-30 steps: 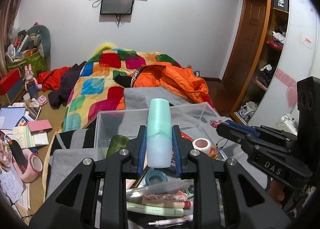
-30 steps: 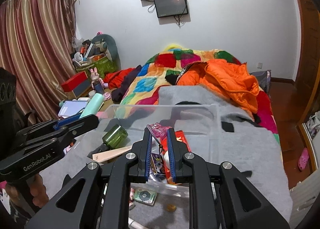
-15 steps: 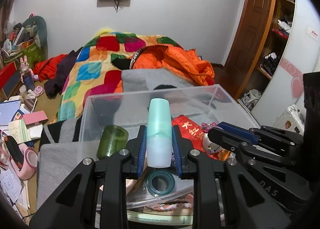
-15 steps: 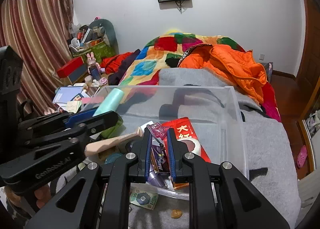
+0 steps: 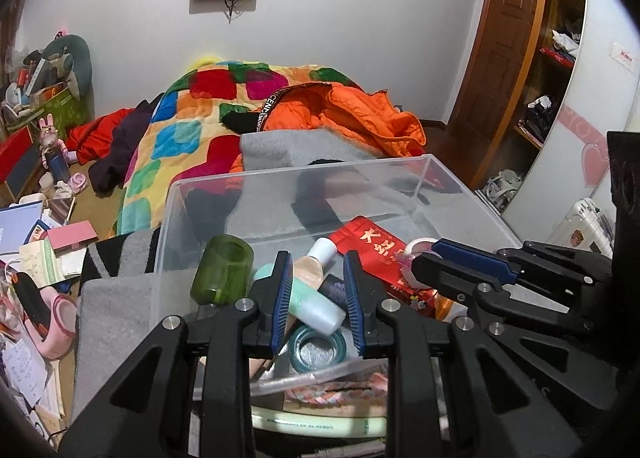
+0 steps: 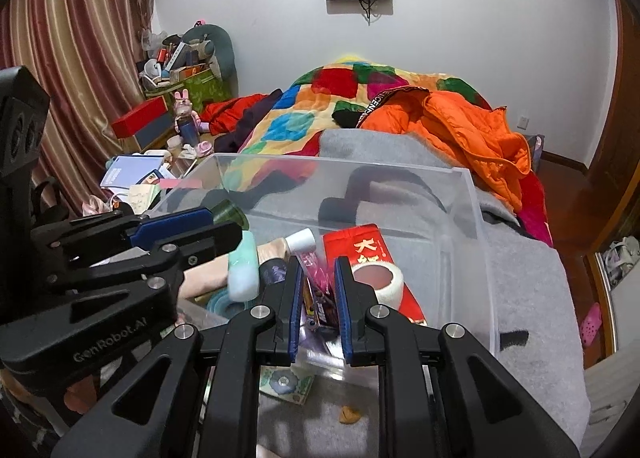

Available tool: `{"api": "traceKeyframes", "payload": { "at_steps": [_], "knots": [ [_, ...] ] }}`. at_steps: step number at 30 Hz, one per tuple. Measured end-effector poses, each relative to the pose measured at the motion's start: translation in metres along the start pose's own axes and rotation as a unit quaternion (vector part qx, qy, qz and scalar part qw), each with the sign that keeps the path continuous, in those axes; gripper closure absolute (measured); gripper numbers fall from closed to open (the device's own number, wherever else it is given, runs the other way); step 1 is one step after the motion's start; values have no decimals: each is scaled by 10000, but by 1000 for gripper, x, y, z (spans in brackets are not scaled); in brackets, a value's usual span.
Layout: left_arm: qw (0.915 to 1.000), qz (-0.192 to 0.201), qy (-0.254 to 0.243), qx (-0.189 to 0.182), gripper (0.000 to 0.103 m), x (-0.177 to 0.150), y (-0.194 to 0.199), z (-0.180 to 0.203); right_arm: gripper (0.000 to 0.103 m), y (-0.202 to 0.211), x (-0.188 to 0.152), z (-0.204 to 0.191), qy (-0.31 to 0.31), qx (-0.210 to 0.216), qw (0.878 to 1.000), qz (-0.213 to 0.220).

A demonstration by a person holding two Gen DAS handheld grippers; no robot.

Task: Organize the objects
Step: 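Open both tools to drop the mint-green bottle and pink charm into the box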

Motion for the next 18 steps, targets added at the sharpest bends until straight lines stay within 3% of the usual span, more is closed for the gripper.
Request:
{"api": "traceKeyframes", "payload": {
  "at_steps": [10, 18],
  "knots": [
    [9994, 277, -168, 150, 40, 1, 31, 7, 61, 26, -10, 10, 14, -185, 9998, 120],
    [9987, 419, -165, 246, 27, -4, 56, 3, 46, 58, -15, 23, 9, -407, 9985, 373]
  ]
}}
Point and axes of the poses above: each gripper's, at about its wrist camera, not at the fingertips, and y roughly against the way its jaws point, z to its right, x to its top, the point moved 9 cm from there along -y, roughly the way its jaws point, and after that the axes turned 2 degrees about y, right-handed, at the moved point
